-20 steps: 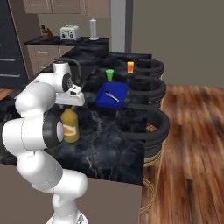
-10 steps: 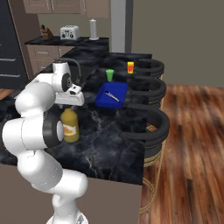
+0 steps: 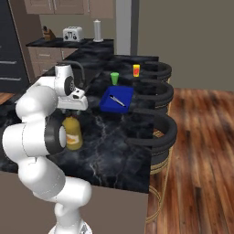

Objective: Place the drinks on the dining counter in a tight cluster.

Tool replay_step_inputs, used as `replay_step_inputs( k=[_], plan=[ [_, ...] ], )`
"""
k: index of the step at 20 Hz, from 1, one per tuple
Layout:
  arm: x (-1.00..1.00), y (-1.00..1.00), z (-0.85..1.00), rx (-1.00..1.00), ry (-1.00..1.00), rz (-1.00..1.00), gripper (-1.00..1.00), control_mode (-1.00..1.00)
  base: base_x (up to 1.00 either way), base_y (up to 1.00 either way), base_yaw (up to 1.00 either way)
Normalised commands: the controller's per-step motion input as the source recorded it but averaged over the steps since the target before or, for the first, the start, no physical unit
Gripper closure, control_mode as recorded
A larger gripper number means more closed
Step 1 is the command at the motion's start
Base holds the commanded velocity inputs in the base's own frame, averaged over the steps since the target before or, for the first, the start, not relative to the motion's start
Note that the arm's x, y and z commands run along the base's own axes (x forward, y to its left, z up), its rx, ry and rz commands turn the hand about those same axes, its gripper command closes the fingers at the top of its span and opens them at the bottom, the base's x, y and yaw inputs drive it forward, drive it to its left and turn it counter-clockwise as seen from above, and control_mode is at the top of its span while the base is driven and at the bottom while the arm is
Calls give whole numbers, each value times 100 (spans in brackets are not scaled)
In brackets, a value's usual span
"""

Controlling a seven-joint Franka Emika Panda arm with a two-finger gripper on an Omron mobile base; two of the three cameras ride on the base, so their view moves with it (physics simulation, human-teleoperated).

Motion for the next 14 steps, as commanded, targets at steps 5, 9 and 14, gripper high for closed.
replay_step_inputs(
  k=[5, 9, 14],
  plan=[
    [-19, 0, 0, 0, 0, 0, -100, -100, 0, 0, 0],
    [-1, 0, 4, 0, 0, 0, -100, -100, 0, 0, 0],
    [0, -1, 37, 0, 0, 0, -100, -100, 0, 0, 0]
  ],
)
